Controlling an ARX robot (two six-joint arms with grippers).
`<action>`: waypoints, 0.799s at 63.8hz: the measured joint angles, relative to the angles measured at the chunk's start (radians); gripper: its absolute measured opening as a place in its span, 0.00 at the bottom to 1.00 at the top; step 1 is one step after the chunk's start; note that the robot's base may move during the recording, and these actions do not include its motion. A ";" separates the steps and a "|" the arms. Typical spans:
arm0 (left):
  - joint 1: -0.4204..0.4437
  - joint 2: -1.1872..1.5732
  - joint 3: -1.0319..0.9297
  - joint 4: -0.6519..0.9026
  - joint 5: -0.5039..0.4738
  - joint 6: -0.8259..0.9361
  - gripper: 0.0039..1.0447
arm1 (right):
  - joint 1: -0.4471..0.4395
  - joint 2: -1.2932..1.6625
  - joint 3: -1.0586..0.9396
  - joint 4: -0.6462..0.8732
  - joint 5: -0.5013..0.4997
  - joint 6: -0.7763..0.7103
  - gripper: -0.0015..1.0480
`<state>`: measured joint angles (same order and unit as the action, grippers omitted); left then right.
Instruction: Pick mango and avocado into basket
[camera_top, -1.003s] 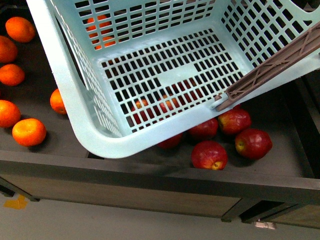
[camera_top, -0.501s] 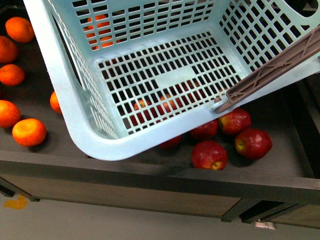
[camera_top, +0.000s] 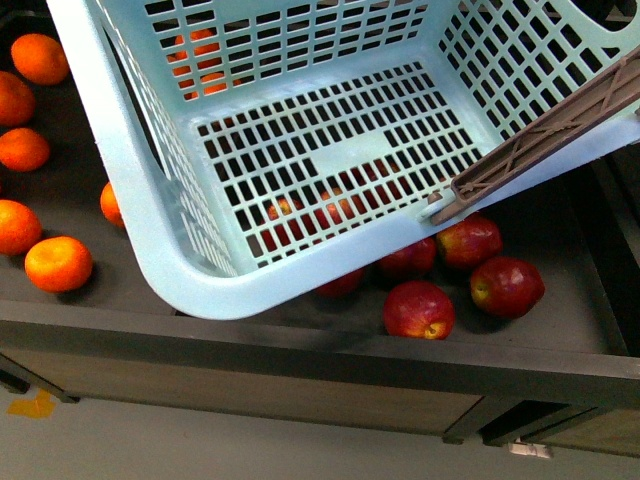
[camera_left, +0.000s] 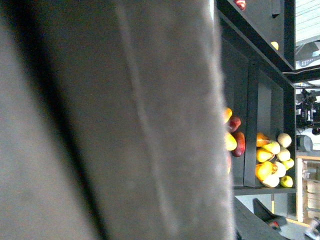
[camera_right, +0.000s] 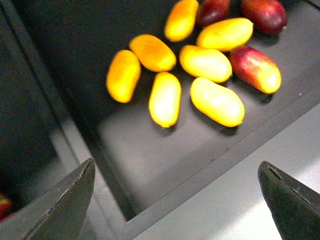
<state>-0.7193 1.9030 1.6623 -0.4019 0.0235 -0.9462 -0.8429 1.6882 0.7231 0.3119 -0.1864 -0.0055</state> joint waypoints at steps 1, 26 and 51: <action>0.000 0.000 0.000 0.000 0.000 0.000 0.27 | 0.003 0.048 0.019 0.015 0.014 -0.008 0.92; 0.000 0.000 0.000 0.000 -0.001 0.000 0.27 | 0.080 0.651 0.463 -0.069 0.166 0.100 0.92; 0.000 0.000 0.000 0.000 -0.001 0.000 0.27 | 0.156 0.909 0.857 -0.230 0.213 0.256 0.92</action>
<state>-0.7197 1.9030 1.6623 -0.4019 0.0223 -0.9459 -0.6872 2.5969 1.5799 0.0814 0.0265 0.2508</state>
